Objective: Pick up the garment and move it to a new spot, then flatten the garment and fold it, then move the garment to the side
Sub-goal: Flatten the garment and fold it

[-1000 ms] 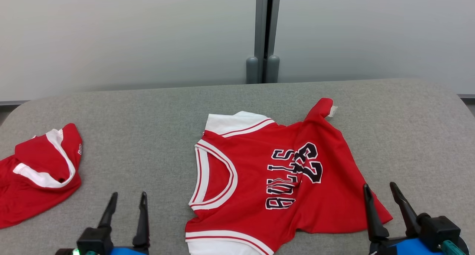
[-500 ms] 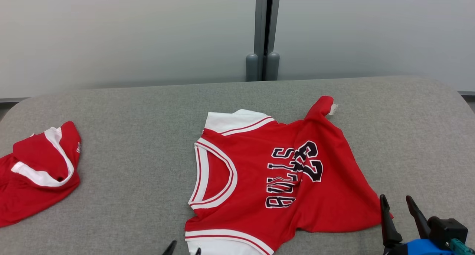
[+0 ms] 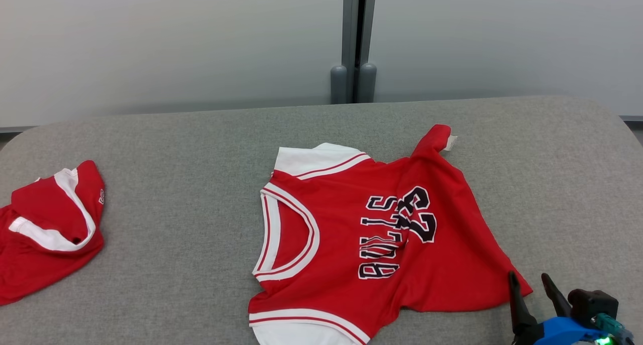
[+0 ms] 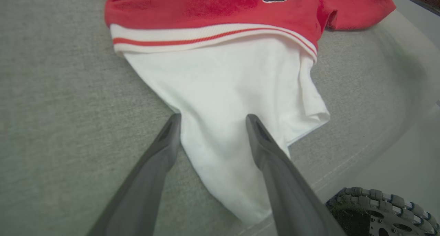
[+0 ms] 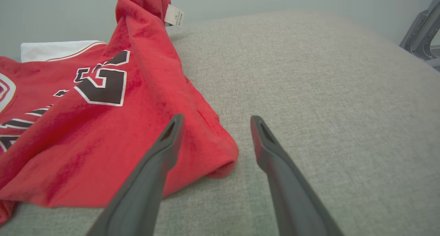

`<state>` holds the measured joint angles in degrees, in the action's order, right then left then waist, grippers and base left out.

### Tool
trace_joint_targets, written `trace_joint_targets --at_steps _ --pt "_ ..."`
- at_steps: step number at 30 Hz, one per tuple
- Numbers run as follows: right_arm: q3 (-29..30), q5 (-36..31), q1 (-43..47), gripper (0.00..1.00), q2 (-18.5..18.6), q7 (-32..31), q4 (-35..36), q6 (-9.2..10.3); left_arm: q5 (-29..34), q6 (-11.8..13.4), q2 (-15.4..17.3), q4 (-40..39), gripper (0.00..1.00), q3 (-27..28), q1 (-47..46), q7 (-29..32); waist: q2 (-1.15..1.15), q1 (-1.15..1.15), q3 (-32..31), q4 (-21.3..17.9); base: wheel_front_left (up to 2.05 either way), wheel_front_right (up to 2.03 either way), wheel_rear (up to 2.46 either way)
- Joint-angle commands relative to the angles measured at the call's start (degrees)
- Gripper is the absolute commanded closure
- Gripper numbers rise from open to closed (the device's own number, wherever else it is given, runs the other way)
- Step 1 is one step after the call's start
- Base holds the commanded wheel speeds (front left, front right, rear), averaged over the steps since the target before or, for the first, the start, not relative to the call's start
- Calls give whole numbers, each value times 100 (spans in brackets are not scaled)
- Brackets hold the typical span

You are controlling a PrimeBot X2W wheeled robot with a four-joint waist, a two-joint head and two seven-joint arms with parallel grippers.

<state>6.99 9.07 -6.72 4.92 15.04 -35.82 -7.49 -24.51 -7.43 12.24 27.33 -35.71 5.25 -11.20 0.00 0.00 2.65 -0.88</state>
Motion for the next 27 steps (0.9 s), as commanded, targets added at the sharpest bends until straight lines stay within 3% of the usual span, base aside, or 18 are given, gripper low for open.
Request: trace_joint_targets --at_steps 1,16,17,18,19,27 --pt "-44 63 -118 0 3 20 -159 -1 -104 -6 68 -51 0 -144 -192 29 0 0 3 9 0 0 0" --pt "-39 525 -680 0 -82 11 -1530 -1 -849 -6 47 297 0 -787 -736 66 0 0 117 86 0 0 0" --pt "-67 588 -705 0 -93 9 -1558 -1 -912 -6 39 328 31 -815 -751 88 0 0 129 88 0 0 0" --pt "-89 646 -728 70 -105 7 -1547 -2 -984 -6 19 341 77 -849 -764 106 0 0 139 90 0 0 0" --pt "-114 687 -734 100 -115 8 -1535 -2 -1049 -6 4 347 100 -879 -775 108 0 0 145 91 0 0 0" --pt "-240 892 -689 100 -104 13 -814 -1 -1726 -6 -90 226 100 -752 -1028 -134 0 0 189 90 0 0 0"
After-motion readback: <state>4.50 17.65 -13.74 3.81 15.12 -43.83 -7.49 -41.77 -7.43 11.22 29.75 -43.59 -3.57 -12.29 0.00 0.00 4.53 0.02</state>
